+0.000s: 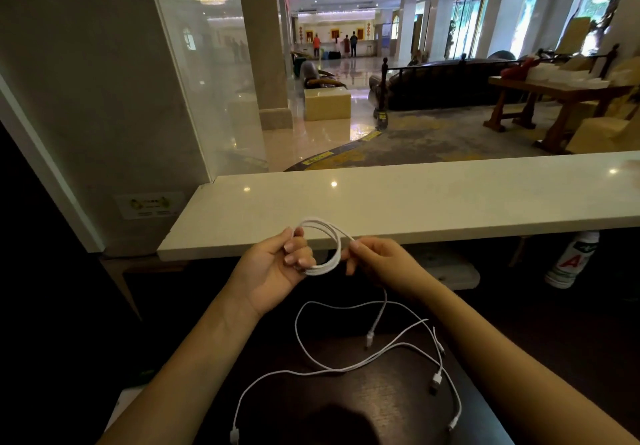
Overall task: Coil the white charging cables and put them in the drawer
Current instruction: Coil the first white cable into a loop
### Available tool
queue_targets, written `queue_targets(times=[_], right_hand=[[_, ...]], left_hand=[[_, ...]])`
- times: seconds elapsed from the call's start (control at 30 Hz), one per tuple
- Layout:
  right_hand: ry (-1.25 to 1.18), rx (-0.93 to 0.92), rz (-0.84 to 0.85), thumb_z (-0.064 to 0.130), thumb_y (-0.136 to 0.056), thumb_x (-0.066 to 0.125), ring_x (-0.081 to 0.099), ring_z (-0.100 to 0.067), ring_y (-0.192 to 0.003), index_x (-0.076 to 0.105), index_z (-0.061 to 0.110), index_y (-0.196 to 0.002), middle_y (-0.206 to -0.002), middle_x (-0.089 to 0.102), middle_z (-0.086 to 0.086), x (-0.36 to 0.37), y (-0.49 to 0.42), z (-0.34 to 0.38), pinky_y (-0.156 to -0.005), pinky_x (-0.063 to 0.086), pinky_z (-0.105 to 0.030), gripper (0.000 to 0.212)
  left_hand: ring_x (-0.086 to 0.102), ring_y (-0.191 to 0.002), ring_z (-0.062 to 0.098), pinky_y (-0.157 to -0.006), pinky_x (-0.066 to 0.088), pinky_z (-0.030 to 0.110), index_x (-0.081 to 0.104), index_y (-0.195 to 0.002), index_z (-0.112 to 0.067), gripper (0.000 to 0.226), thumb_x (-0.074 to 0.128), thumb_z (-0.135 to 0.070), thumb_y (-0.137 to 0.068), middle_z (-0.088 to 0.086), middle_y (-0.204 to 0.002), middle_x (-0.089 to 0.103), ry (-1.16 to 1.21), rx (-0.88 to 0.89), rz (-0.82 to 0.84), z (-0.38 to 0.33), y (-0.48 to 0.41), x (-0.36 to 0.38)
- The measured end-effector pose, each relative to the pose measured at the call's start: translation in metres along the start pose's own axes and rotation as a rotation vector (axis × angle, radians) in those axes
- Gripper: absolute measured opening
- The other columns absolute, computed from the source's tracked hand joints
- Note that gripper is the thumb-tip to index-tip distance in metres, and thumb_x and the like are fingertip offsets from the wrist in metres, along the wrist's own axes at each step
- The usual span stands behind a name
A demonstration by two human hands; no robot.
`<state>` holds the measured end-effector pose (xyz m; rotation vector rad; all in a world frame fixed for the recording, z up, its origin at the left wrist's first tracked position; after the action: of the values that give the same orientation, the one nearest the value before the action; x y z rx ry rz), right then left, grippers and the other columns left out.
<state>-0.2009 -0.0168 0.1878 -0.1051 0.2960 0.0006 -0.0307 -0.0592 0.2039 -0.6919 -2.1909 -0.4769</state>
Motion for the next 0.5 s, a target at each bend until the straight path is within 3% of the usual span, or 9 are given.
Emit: queue_targets(times=[0.1,0.2,0.33,0.5], right_hand=[[0.175,0.015,-0.053,0.018,-0.099,0.037,0.046,0.001,-0.048,0.066,0.005,-0.090,-0.059,0.056,0.002,0.010,0.009,-0.029,-0.055,0.036,-0.016,0.033],[0.386,0.043,0.058,0.020,-0.099,0.037,0.053,0.001,-0.053,0.063,0.004,-0.099,-0.062,0.059,0.000,0.031,0.021,-0.038,-0.058,0.040,-0.016,0.030],[0.810,-0.060,0.220,0.031,-0.098,0.037,0.061,-0.032,-0.089,0.051,0.009,-0.114,-0.101,0.064,-0.015,0.052,0.033,-0.021,-0.075,0.050,-0.041,0.030],[1.119,-0.329,0.126,0.033,-0.097,0.039,0.061,-0.035,-0.087,0.049,0.011,-0.105,-0.101,0.063,-0.011,0.050,0.040,0.017,-0.064,0.038,-0.035,0.026]], left_hand=[[0.034,-0.042,0.008,-0.044,0.039,0.019,0.052,-0.082,-0.005,0.027,0.032,-0.017,-0.097,-0.003,-0.053,0.038,0.066,0.097,-0.068,-0.008,-0.003,-0.007],[0.036,-0.043,0.008,-0.048,0.040,0.020,0.052,-0.086,-0.005,0.027,0.030,-0.016,-0.098,-0.003,-0.053,0.042,0.059,0.161,-0.109,-0.008,-0.008,-0.011],[0.037,-0.046,0.008,-0.059,0.035,0.021,0.054,-0.091,-0.007,0.027,0.030,-0.017,-0.098,-0.003,-0.056,0.044,0.017,0.221,-0.108,-0.005,-0.014,-0.014],[0.047,-0.052,0.007,-0.061,0.044,0.019,0.056,-0.098,-0.008,0.026,0.031,-0.016,-0.099,-0.004,-0.062,0.055,-0.221,0.311,-0.090,-0.005,-0.018,-0.022]])
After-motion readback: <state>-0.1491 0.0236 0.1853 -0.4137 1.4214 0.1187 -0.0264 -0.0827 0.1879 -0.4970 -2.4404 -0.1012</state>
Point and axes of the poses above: each hand's wrist, its own y-axis away from the middle knuckle, its own x-axis out of the palm, z = x × y, the point moved 3 cm from there along -y, towards the middle knuckle
